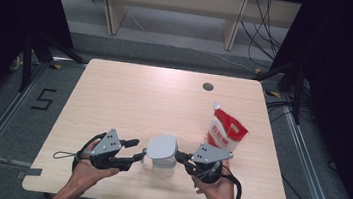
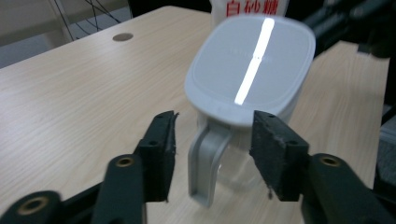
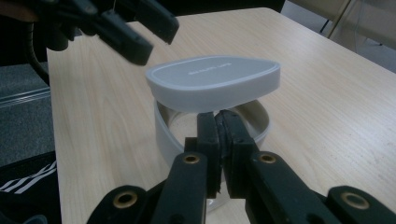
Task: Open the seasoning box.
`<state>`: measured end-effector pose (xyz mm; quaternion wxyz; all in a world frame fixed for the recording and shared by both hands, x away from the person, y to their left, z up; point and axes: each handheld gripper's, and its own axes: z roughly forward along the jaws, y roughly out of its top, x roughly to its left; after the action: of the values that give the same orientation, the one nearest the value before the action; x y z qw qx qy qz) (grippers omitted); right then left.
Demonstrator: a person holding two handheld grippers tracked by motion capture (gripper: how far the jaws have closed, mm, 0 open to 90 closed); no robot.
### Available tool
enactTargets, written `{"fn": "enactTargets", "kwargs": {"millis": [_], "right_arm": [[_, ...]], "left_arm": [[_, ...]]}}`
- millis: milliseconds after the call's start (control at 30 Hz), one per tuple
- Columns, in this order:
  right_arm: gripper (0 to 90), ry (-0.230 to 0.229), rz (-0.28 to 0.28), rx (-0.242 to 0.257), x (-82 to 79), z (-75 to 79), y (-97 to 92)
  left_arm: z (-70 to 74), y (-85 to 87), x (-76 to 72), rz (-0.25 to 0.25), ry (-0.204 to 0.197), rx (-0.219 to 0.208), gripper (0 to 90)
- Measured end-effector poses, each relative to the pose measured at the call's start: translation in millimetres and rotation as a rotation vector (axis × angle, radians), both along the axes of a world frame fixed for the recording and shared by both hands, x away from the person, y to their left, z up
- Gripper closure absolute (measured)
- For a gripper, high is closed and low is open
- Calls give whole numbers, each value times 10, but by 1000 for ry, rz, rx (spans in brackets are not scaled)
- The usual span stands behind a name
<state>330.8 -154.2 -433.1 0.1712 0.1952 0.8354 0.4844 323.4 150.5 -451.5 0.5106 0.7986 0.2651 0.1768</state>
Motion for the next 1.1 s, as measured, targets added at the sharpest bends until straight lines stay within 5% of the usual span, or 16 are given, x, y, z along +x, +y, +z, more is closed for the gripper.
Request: {"fn": "enactTargets", "kwargs": {"millis": [100,333,567,700,1100], "right_arm": [[876,1,6,1,6,23,25],[873,-10,16,9,12,59,78],[868,-5,16,16,8,116,134],[867,-27,34,19,25,146,175],[864,-44,61,29,40,215,310]], "left_arm": [[-74,57,-35,13,15,22,373],[-189,213,-70,46,67,-36,291],[-265,312,-74,61,67,18,245],[-298,327,-99,81,99,8,219],[-334,373,-130,88,102,51,173]]}}
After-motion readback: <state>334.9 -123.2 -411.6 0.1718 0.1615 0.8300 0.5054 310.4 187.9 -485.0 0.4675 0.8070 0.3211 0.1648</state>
